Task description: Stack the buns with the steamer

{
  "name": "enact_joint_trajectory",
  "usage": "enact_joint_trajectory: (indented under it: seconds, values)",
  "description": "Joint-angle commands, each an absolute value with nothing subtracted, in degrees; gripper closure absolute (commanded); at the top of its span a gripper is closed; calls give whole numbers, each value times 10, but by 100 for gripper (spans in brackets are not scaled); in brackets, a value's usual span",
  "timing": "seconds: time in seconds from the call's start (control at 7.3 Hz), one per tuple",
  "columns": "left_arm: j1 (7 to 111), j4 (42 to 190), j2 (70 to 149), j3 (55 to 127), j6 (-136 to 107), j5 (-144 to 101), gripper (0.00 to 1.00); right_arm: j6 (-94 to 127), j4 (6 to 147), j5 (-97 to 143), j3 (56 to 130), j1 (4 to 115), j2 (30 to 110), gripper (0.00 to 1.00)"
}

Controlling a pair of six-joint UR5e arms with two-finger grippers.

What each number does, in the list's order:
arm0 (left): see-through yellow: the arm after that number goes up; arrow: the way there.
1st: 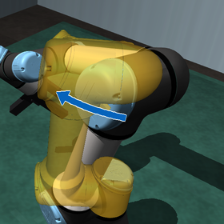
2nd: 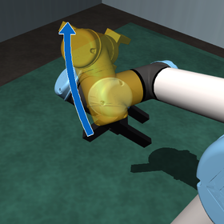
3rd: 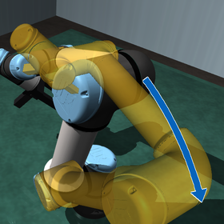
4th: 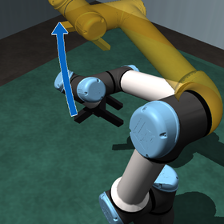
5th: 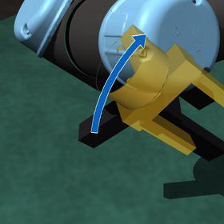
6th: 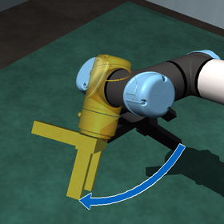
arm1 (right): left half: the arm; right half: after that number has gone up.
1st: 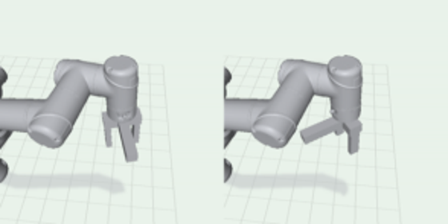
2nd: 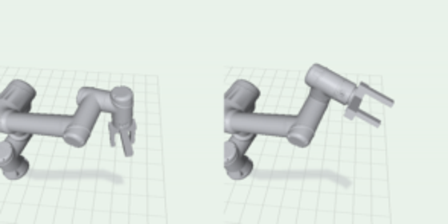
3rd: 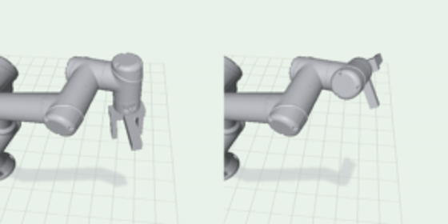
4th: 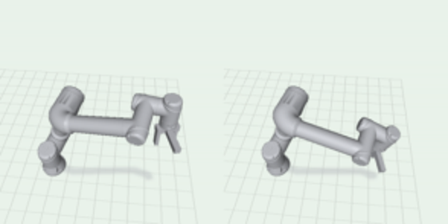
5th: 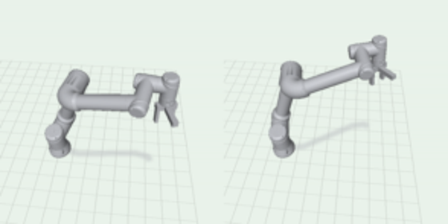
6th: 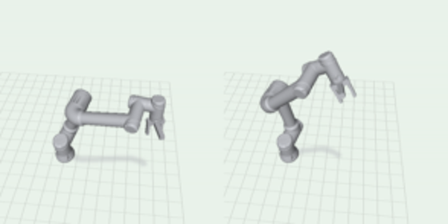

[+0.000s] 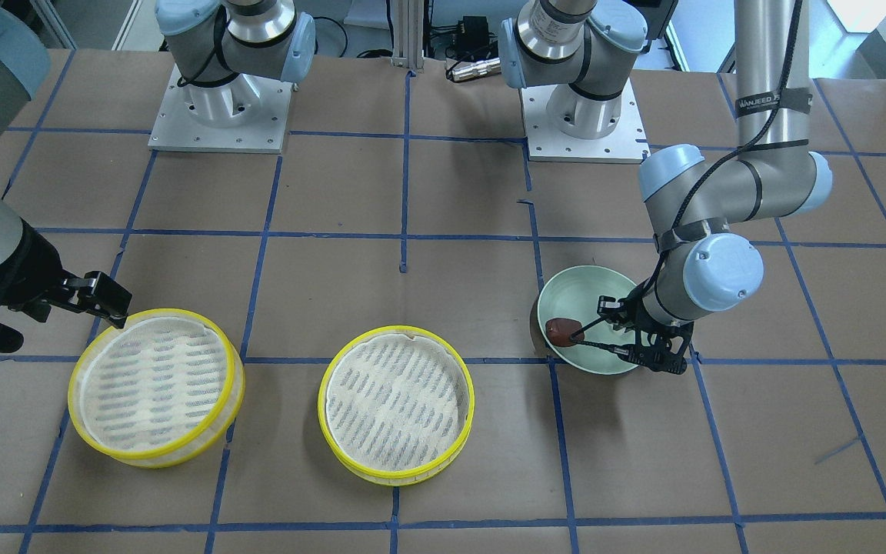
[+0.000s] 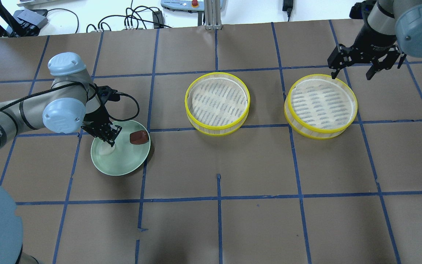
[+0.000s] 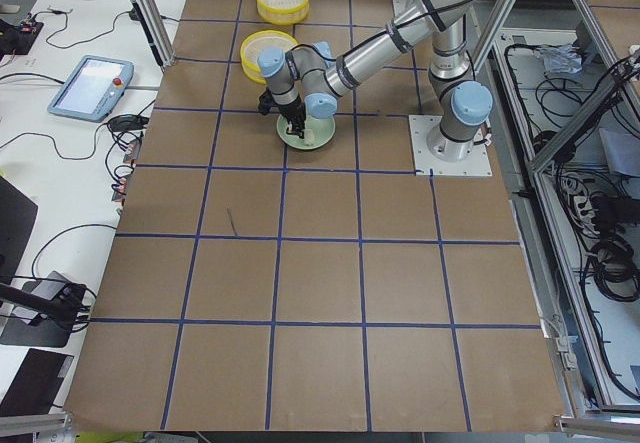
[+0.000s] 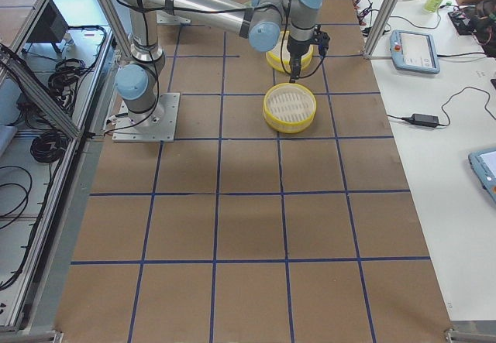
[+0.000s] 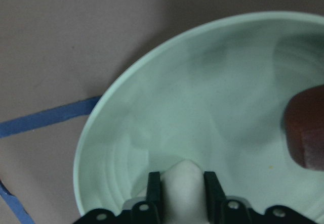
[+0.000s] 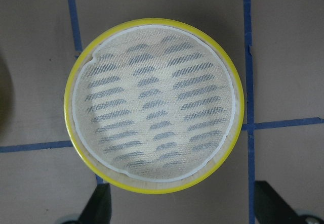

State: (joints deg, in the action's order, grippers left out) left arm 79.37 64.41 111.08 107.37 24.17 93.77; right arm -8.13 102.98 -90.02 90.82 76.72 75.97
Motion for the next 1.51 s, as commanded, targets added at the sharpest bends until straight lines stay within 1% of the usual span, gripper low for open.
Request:
enact_joint_trajectory:
  seconds: [0.0,0.14,0.41,0.55,0.68,0.82,0.96,1.1,1.23,1.37]
  values:
    - [802,734,1083,1008,174,876,99,-89,1083,-930,920,753,719,1]
    - [817,757,1083,985,76,833,99,-89,1107,-932,932,745,701,1]
    - [898,734,1094,977,-104,718,98,-116,1176,-933,957,723,675,1]
    - [929,666,1120,974,-199,652,98,-133,1192,-932,962,709,666,2]
    - [946,615,1147,964,-266,589,96,-133,1193,-932,969,706,661,4]
    - [955,599,1160,946,-312,574,94,-132,1198,-929,984,706,660,7]
    - [955,599,1164,925,-326,571,86,-132,1214,-926,994,706,658,9]
    - [958,599,1162,925,-360,583,1,-132,1218,-925,997,706,655,17]
    - [958,599,1161,926,-382,584,0,-132,1218,-925,999,706,653,40]
    - [958,599,1161,926,-384,583,0,-132,1218,-924,999,706,654,70]
